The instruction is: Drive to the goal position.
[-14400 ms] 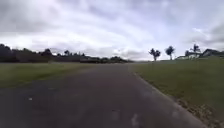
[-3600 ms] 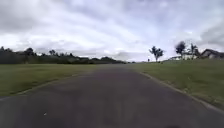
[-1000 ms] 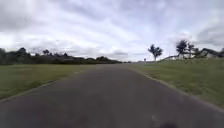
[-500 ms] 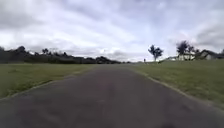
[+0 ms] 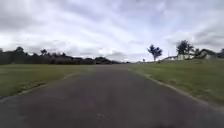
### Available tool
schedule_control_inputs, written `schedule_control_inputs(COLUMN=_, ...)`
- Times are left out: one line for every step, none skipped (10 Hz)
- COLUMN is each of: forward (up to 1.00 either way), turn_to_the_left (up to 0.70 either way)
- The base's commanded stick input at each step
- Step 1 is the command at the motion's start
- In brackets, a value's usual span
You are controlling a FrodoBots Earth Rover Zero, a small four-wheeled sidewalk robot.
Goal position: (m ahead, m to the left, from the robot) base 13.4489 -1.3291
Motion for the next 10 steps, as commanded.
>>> schedule_control_inputs(forward=0.7, turn_to_the_left=0.0)
schedule_control_inputs(forward=0.7, turn_to_the_left=0.0)
schedule_control_inputs(forward=0.7, turn_to_the_left=0.0)
schedule_control_inputs(forward=0.7, turn_to_the_left=0.0)
schedule_control_inputs(forward=0.7, turn_to_the_left=0.0)
schedule_control_inputs(forward=0.7, turn_to_the_left=0.0)
schedule_control_inputs(forward=0.7, turn_to_the_left=0.0)
schedule_control_inputs(forward=0.7, turn_to_the_left=0.0)
schedule_control_inputs(forward=0.7, turn_to_the_left=0.0)
schedule_control_inputs(forward=0.7, turn_to_the_left=0.0)
